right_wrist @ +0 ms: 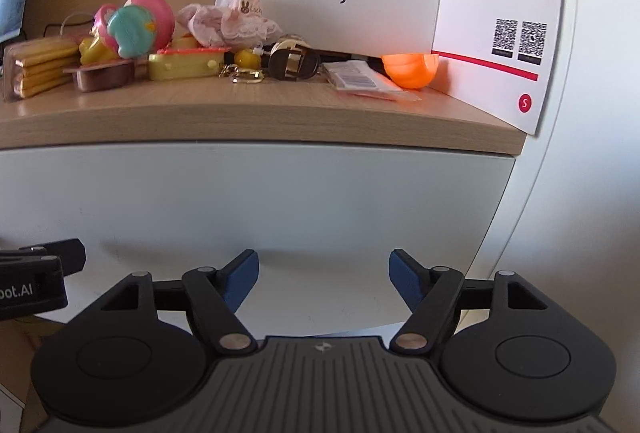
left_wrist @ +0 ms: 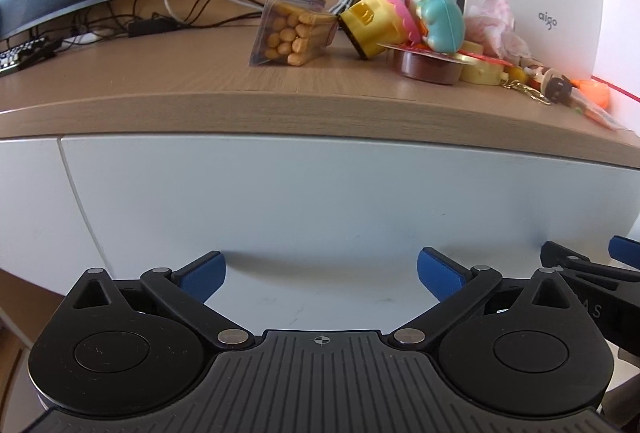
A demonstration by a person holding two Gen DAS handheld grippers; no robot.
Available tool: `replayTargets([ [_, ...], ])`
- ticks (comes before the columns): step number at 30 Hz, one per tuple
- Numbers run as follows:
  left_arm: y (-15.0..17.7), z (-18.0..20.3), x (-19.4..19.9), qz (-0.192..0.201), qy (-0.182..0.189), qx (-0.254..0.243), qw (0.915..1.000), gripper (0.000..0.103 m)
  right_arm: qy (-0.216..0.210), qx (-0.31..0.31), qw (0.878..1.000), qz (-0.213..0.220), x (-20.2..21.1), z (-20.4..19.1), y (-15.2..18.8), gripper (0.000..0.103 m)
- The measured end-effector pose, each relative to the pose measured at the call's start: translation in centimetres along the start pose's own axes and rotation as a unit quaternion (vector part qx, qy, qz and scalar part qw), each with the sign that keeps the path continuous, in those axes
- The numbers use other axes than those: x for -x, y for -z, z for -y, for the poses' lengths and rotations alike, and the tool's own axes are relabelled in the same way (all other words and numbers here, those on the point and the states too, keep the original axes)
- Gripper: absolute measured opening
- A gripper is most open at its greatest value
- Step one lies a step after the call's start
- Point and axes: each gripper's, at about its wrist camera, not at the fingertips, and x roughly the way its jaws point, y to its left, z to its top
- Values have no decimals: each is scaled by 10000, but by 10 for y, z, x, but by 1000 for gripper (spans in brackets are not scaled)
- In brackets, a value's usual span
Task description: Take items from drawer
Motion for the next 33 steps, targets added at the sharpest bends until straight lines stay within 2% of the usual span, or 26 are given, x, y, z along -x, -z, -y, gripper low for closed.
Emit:
replayTargets([
  [4, 0, -3, 1, -76, 65, -52, 9999, 103, -2, 59, 10000, -64, -1, 0, -3, 72],
  [8, -2, -13, 28, -103, -47, -44, 9999, 103, -128, -109, 9997, -202, 17, 9, -5, 72],
  [14, -7, -23, 110, -633, -45, 120, 9979, 103, -811, -397, 9936, -680, 91, 40, -6, 72],
  [20, -23, -15, 184, -1042, 12, 325, 9940, 103, -1206, -96, 9887, -883, 169, 50, -38, 72],
  [24, -36, -8, 220, -1115, 49, 469, 9926, 103, -1218, 170, 9875, -984, 201, 54, -65, 72],
  [27, -37, 4, 240, -1111, 79, 345, 9932, 103, -1311, 117, 9856, -1065, 223, 66, -72, 72],
  [31, -39, 13, 248, -1186, 7, 431, 9920, 103, -1197, 20, 9880, -971, 238, 82, -72, 72],
  [33, -45, 16, 251, -1076, -50, 400, 9934, 103, -1183, 82, 9887, -913, 237, 86, -74, 72],
])
